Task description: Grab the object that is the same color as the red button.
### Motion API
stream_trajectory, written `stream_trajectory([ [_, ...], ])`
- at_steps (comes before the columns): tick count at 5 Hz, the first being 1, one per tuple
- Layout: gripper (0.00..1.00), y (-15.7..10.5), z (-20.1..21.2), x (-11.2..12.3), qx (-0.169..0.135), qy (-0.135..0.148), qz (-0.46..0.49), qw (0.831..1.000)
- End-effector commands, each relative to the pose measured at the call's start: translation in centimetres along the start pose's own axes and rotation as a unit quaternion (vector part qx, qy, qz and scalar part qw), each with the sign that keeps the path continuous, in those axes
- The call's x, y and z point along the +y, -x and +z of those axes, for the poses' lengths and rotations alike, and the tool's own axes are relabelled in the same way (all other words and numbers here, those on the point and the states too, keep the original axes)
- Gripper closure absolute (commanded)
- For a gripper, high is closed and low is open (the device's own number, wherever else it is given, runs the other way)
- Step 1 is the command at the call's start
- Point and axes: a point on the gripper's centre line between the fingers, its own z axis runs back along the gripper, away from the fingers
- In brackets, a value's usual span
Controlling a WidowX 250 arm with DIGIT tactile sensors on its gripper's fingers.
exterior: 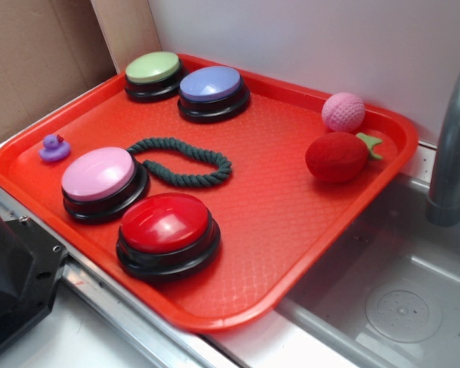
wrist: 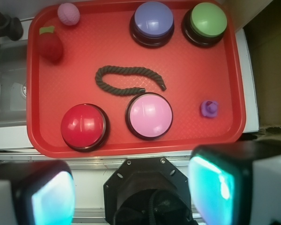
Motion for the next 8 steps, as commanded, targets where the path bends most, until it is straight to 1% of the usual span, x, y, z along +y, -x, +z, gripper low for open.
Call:
stream_trajectory([
  [1,0.00,0.0,0.0,0.0,0.000,0.000,0.000,1.000],
  [2,0.00,-4.6,-2.3,-5.0,-0.041,0.032,0.046,0.998],
  [3,0.00,-8.1,-5.3,-8.5,-0.040,0.049,0.049,0.997],
  [6,0.00,-8.1,-5.3,-8.5,-0.040,0.049,0.049,0.997],
  [7,0.00,-11.7,-9.7,-11.9,-0.033,0.044,0.022,0.998],
  [8,0.00,-12.4,-12.5,-13.2,-0.037,0.067,0.020,0.997],
])
